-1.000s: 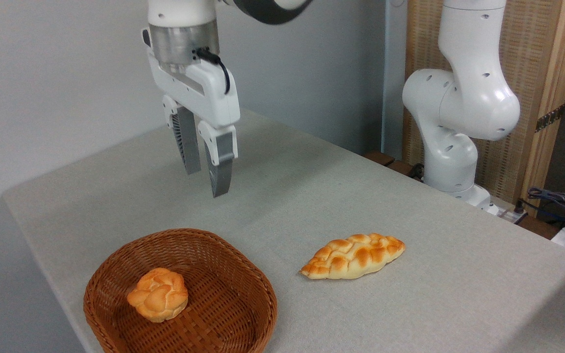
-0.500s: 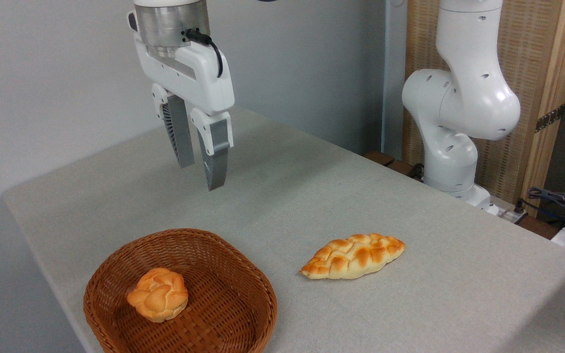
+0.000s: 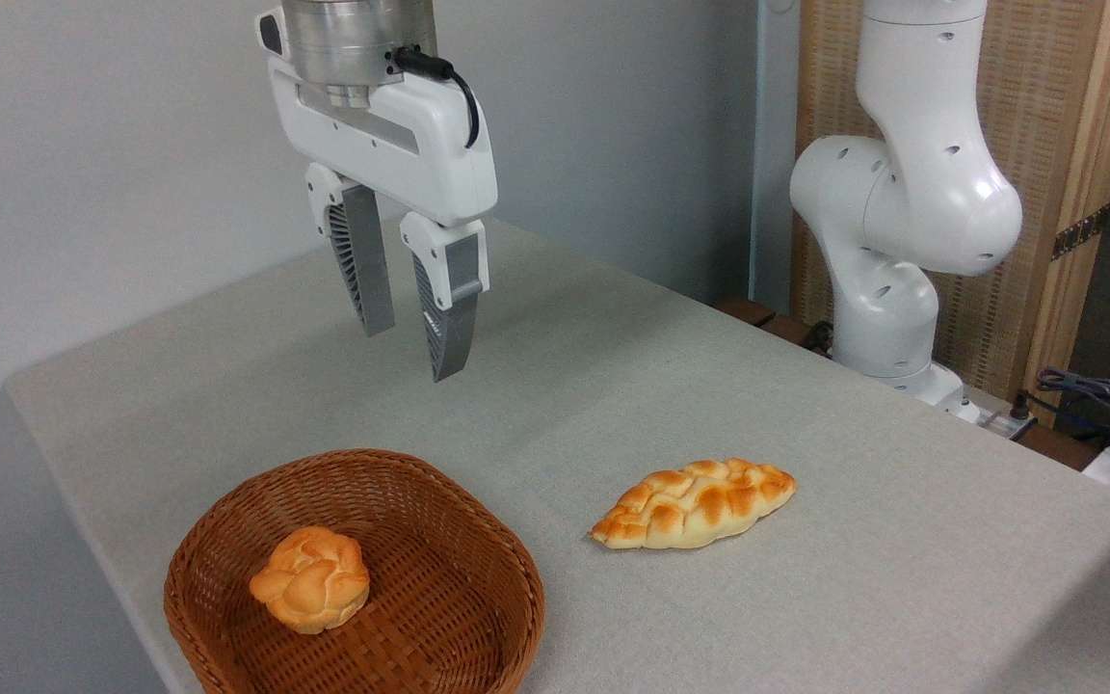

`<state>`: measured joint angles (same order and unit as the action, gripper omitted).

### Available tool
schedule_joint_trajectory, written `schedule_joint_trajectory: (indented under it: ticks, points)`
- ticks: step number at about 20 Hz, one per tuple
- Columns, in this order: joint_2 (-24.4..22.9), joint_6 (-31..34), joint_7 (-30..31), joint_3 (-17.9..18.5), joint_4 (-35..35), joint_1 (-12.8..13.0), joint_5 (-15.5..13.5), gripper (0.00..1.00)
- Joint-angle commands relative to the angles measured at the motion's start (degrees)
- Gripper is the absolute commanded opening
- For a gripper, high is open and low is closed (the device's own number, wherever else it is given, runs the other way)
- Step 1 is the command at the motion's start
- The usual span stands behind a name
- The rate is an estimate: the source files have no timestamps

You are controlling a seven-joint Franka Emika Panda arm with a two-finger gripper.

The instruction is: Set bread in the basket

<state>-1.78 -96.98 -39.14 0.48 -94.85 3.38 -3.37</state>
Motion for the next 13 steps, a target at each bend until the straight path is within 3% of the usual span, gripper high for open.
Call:
schedule_joint_trajectory:
  ticks: [1,13]
  points:
    - [0.64,3.46,-1.11,1.01,1.42,0.84,-0.50,1.00]
    - [0.82,3.82,-1.90,1.10,2.21,0.84,-1.02,1.00]
